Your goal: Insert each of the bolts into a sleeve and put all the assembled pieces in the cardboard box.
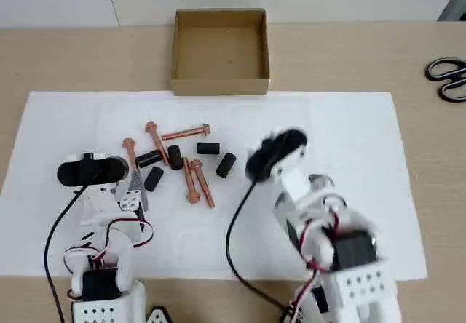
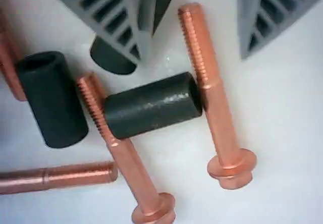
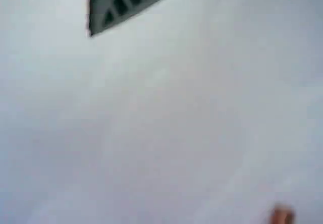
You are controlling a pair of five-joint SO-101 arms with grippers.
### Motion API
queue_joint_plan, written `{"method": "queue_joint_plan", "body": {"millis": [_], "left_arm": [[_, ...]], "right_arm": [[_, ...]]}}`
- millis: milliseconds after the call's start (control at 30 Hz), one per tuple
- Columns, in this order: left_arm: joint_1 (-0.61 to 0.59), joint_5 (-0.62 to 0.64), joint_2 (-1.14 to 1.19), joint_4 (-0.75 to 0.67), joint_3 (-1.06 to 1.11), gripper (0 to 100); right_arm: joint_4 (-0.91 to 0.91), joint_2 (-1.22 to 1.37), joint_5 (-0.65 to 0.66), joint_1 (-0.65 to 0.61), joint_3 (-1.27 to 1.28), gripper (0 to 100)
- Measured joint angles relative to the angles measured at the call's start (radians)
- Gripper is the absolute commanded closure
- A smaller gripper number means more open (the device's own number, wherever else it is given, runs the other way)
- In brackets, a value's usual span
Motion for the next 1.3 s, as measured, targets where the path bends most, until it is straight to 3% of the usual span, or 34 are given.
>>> {"method": "queue_joint_plan", "body": {"millis": [167,500,700,867,1033,1300], "left_arm": [[0.0,0.0,0.0,0.0,0.0,88],[0.005,0.0,0.0,0.005,0.0,88],[0.005,0.0,0.0,0.161,-0.095,88],[0.005,0.0,0.0,0.341,-0.319,88],[0.005,0.0,0.031,0.404,-0.417,88],[0.005,0.0,0.512,0.439,-0.718,88]], "right_arm": [[0.02,0.267,-0.1,-0.017,-0.253,77.8],[0.173,0.795,-0.456,-0.158,-0.71,77.8],[0.229,1.054,-0.502,-0.17,-0.875,77.8],[0.186,1.126,-0.559,-0.175,-0.885,77.8],[0.138,1.138,-0.69,-0.226,-0.904,77.7],[-0.014,1.14,-0.807,-0.27,-0.904,77.7]]}}
